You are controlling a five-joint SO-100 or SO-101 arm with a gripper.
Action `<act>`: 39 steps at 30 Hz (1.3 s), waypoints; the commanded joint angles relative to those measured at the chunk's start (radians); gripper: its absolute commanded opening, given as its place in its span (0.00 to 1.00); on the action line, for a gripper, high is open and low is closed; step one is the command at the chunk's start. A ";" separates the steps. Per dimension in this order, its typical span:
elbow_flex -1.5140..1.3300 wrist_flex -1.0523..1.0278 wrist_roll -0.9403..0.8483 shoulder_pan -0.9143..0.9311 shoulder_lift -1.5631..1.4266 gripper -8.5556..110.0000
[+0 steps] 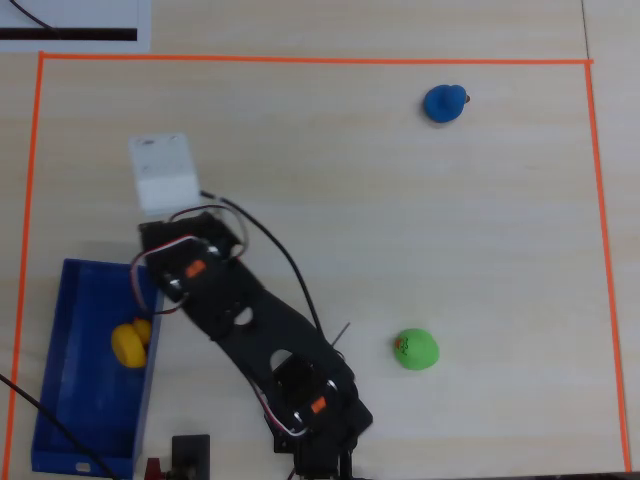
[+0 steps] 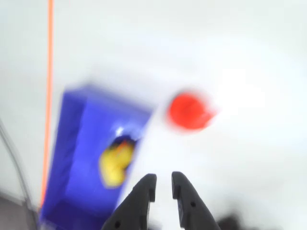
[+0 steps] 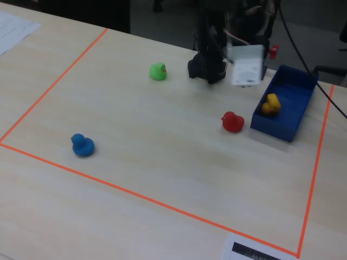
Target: Grasp yellow duck and put it into box.
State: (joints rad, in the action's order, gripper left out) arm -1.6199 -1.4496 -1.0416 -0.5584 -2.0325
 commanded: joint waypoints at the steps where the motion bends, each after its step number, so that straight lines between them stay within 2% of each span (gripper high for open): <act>1: -0.449 0.245 -0.210 0.345 -0.337 0.07; 7: -0.939 0.354 -0.285 0.502 -0.640 0.07; 13: -1.243 0.268 -0.299 0.512 -1.003 0.07; 22: -1.388 0.127 -0.308 0.500 -1.221 0.07; 39: -1.477 0.127 -0.322 0.515 -1.279 0.07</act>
State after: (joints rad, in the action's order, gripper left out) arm -3.0925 -1.3162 -1.3560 -0.0460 -3.3134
